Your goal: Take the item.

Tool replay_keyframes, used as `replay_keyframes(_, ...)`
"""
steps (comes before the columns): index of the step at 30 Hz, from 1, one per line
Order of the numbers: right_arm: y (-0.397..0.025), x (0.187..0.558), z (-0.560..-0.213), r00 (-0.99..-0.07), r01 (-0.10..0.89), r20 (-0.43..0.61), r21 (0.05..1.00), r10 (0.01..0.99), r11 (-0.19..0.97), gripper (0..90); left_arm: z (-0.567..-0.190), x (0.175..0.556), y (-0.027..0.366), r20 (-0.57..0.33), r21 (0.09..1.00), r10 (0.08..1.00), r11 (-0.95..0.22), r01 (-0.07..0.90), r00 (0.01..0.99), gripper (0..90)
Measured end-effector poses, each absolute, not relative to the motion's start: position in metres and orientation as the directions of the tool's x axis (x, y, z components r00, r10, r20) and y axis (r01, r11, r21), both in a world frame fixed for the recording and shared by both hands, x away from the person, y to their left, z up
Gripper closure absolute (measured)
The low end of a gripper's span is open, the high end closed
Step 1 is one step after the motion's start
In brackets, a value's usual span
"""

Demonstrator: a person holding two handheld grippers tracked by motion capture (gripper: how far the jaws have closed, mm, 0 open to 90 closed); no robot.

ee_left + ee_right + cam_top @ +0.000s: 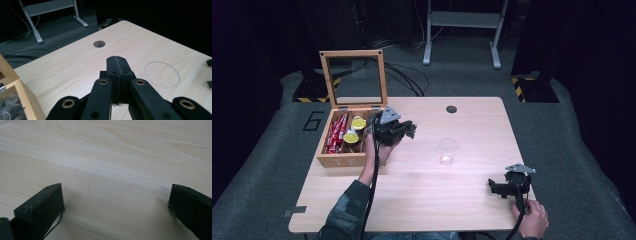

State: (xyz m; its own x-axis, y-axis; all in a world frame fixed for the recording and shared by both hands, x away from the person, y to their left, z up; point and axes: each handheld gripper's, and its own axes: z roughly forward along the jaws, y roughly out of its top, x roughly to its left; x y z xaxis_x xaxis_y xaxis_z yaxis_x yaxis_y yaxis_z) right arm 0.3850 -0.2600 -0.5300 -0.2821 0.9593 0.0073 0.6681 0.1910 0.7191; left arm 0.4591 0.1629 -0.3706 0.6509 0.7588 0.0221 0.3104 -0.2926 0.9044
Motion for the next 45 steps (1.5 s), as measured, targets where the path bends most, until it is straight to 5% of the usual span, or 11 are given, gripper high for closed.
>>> replay_keyframes(45, -0.260, 0.385, -0.530, -0.282, 0.668, 0.008, 0.719, 0.959, 0.191, 0.0, -0.385, 0.469, 0.086, 0.001, 0.901, 0.676, -0.321, 0.292, 0.737, 89.6)
